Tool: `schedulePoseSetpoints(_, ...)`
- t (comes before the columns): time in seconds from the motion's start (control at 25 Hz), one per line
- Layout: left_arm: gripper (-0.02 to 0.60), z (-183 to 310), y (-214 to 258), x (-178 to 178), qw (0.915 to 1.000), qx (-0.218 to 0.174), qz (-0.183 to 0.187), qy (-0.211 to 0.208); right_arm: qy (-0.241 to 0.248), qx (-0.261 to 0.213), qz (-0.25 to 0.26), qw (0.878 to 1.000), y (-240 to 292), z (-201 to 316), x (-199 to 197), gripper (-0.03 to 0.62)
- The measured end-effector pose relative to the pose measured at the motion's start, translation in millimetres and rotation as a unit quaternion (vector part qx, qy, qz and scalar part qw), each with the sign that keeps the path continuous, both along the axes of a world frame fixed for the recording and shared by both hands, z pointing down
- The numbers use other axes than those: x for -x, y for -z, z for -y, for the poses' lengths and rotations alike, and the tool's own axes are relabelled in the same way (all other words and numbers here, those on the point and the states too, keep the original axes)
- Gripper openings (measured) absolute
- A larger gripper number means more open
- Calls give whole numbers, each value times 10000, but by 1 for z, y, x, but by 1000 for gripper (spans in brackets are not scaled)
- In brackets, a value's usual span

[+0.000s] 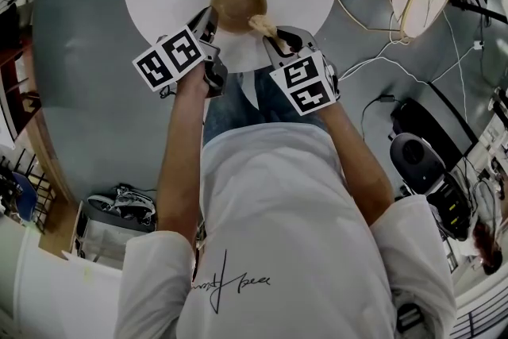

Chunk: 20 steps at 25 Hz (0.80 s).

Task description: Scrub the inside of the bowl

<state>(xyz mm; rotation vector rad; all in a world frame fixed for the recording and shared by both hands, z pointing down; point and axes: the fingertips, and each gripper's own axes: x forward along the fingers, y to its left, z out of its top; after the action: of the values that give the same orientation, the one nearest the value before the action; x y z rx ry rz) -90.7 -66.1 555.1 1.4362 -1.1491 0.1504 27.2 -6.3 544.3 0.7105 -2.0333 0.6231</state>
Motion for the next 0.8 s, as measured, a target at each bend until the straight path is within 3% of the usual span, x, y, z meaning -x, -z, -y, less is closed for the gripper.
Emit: schedulePoseSetpoints(0.8, 12, -6, 2, 1, 9999, 26, -135, 96, -33, 209, 343, 9992, 2, -12, 26, 84)
